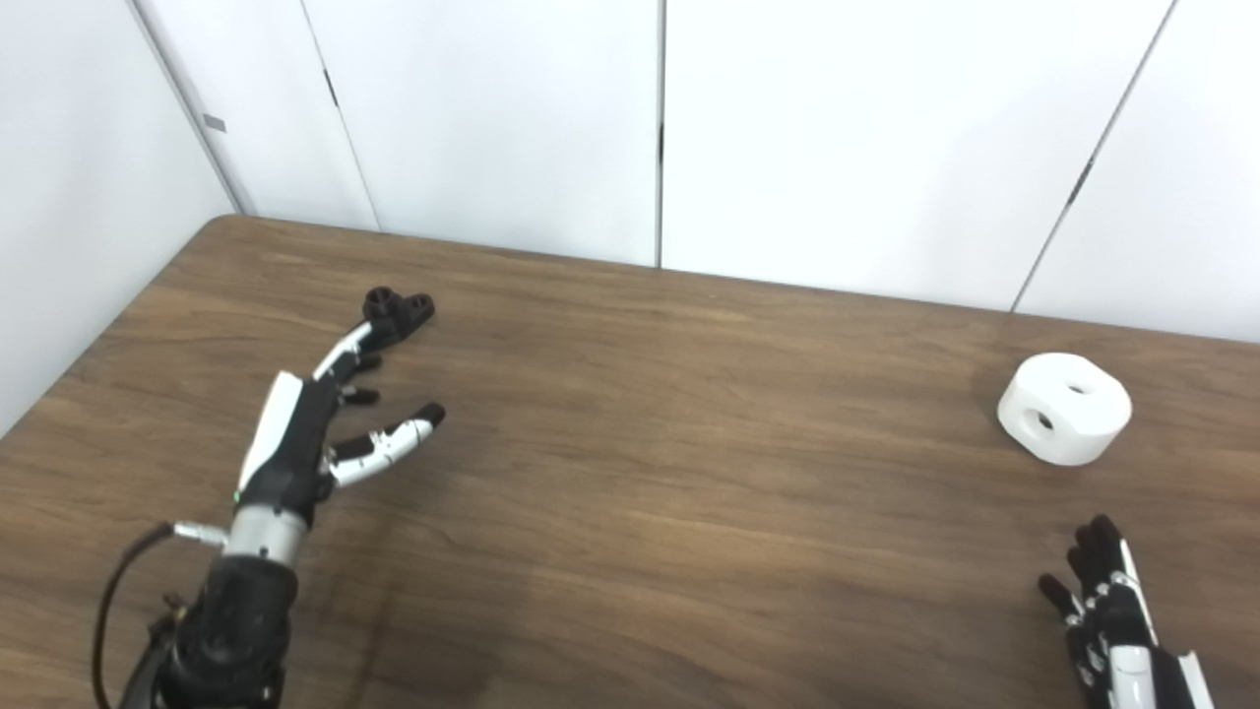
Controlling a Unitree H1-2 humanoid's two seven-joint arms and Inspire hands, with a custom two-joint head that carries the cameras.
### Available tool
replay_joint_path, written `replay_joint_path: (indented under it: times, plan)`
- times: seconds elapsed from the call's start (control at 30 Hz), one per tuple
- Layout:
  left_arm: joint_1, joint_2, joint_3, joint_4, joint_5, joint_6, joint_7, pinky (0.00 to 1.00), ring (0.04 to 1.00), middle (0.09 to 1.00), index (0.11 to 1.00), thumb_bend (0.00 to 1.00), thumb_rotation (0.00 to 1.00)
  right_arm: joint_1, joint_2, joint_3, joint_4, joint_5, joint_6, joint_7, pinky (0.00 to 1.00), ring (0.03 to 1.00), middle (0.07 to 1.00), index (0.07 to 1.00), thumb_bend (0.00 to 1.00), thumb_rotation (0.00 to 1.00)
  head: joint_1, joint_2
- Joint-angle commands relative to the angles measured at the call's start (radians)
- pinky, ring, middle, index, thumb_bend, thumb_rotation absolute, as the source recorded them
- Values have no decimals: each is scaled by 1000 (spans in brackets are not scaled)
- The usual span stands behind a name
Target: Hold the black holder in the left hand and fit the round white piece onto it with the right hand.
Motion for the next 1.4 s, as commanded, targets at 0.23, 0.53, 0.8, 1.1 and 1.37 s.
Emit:
replay_joint_path:
  times: [0.23,0.53,0.8,1.1,1.37]
  plan:
    - [-151,88,14,79,88,42,25,786,883,908,870,779,216,61,-19,4,16,-15,31,-22,1000,1000,1000,1000,581,1000,4,9]
    - [-230,156,19,188,119,9,51,742,871,901,842,796,234,65,-27,8,17,-17,27,-22,1000,1000,1000,1000,602,1000,7,15]
    - [-292,204,-7,300,161,33,60,760,893,906,842,816,299,65,-29,11,14,-18,34,-32,1000,1000,1000,1000,613,1000,5,19]
    - [-346,235,-75,444,215,35,72,908,957,911,822,853,325,70,-31,11,8,-7,39,-32,1000,1000,1000,1000,605,1000,0,26]
    - [-395,232,-100,540,200,57,70,943,966,913,784,902,379,80,-31,12,-5,-5,41,-34,1000,1000,1000,1000,609,1000,-2,31]
